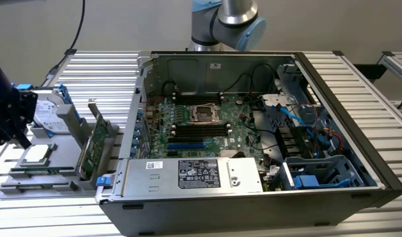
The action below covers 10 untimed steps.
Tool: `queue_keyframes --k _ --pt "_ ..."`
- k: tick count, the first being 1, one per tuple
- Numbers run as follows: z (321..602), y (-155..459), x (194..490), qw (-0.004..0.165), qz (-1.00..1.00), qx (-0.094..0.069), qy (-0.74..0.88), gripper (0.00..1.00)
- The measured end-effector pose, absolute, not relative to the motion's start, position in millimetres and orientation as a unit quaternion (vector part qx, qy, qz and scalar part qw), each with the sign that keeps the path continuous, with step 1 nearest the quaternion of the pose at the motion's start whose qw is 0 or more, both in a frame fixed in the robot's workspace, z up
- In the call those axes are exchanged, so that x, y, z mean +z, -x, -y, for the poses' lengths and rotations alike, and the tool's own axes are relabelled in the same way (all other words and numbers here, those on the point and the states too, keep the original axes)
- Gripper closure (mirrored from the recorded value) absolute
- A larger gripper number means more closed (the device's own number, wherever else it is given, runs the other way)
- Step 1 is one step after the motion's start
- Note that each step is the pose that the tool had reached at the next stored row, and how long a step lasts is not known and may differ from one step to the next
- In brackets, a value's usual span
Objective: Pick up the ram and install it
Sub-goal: 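Pick up the ram and move it above insertion slot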
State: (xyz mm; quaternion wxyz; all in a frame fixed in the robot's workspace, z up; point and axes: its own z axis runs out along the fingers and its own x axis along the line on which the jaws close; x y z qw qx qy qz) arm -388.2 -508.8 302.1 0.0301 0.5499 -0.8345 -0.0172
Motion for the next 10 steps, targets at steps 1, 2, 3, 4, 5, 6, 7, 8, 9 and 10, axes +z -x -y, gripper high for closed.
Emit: queue_keyframes --k 1,2,3,4,5,6,7,8,9,10 --pt "508.8 388.3 301.5 0.030 0.830 -0.017 -0.557 0.89" --pt "508.8 388.3 300.9 0.030 0.824 -0.017 -0.566 0.89" --pt "508.8 388.3 300.3 0.031 0.819 -0.016 -0.573 0.89" --pt "508.8 388.3 299.7 0.031 0.814 -0.016 -0.580 0.89" --pt "508.8 388.3 299.2 0.031 0.808 -0.016 -0.588 0.89" --pt "508.8 388.3 298.5 0.031 0.803 -0.015 -0.595 0.89" --pt "508.8 388.3 298.0 0.031 0.798 -0.015 -0.602 0.89" --pt "508.8 388.3 297.5 0.031 0.792 -0.015 -0.609 0.89" --pt "508.8 388.3 297.0 0.031 0.787 -0.015 -0.616 0.89" --pt "508.8 388.3 296.6 0.032 0.781 -0.014 -0.623 0.89"
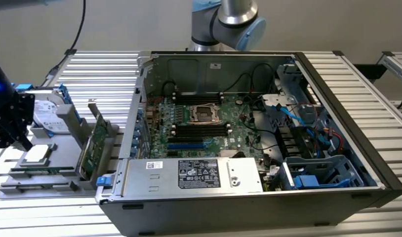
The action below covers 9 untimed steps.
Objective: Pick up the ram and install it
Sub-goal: 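Pick up the ram and move it above insertion slot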
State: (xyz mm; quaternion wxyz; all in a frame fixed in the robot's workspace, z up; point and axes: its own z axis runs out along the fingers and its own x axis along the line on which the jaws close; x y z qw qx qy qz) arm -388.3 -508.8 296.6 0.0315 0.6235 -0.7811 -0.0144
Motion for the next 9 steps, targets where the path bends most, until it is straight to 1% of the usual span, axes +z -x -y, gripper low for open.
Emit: queue_keyframes --k 9 --pt "508.8 388.3 293.3 0.033 0.727 -0.012 -0.686 0.89"
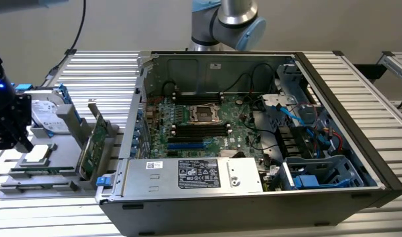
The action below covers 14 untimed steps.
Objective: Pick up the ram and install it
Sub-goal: 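Pick up the ram and move it above insertion slot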
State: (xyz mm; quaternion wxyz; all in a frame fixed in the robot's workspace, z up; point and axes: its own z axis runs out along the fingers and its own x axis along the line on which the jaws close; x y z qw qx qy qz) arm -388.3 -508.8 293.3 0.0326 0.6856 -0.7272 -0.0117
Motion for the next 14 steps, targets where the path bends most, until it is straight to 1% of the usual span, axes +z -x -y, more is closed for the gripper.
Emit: queue_keyframes --k 8,9,10,12,14 --pt "509.0 389.6 293.1 0.033 0.708 -0.011 -0.705 0.88" --pt "509.3 389.9 292.9 0.033 0.708 -0.011 -0.705 0.84" --pt "509.5 390.3 293.0 0.033 0.708 -0.011 -0.705 0.84" --pt "510.0 391.3 293.0 0.033 0.708 -0.011 -0.705 0.70" --pt "511.5 392.6 292.7 0.033 0.708 -0.011 -0.706 0.70"
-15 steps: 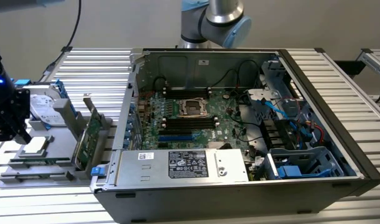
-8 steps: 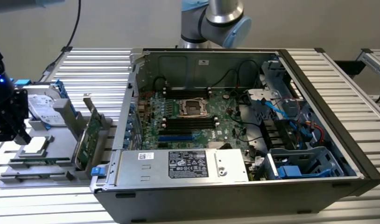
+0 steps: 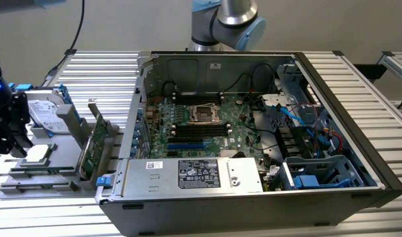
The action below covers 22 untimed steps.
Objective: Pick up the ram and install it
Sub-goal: 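Pick up the ram and move it above insertion slot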
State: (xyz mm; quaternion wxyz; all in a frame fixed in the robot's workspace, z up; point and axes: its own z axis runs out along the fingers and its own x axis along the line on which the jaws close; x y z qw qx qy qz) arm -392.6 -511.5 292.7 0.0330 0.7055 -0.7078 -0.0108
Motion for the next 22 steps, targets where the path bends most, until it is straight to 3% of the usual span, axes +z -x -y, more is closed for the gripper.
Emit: queue_keyframes --k 9,22 --pt "535 393 278 0.031 0.701 -0.016 -0.712 0.70" --pt "538 393 254 0.031 0.666 -0.016 -0.745 0.70"
